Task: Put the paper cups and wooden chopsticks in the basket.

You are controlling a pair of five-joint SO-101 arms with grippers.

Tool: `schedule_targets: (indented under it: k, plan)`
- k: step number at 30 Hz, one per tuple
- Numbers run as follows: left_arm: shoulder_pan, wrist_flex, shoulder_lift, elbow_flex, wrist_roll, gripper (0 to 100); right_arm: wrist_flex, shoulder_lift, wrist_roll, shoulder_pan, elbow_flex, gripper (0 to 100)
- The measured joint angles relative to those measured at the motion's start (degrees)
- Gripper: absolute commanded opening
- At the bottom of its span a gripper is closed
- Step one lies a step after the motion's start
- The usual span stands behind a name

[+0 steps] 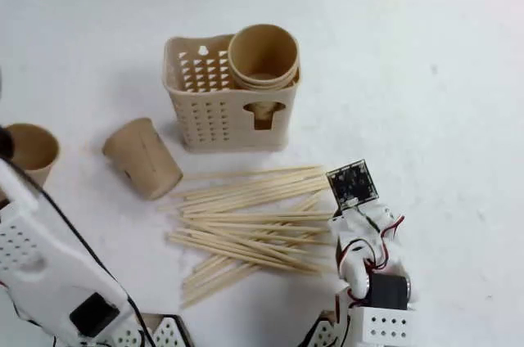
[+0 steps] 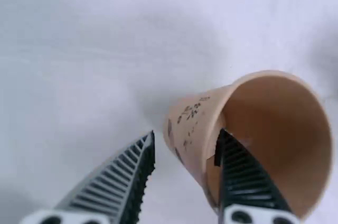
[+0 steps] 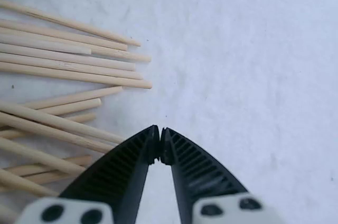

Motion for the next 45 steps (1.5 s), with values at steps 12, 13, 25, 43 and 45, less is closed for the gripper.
schedule_targets:
  k: [12,13,25,43,45]
  plan:
    - [-4.7,-0.2,2.3,8.3,-4.1,3,0.0,0.0,0.0,0.0,0.0,1.8]
    - [-4.6,-0.3,2.6,8.3,-4.1,2,0.0,0.0,0.0,0.0,0.0,1.8]
    - [0.5,3.1,-6.2,-5.6,3.2,2,0.0,0.0,0.0,0.0,0.0,1.8]
    - [56.8,0.3,-40.8,-8.5,35.8,3,0.0,0.0,0.0,0.0,0.0,1.8]
    - [62.9,-1.7,-40.9,-7.6,37.4,3,0.0,0.0,0.0,0.0,0.0,1.8]
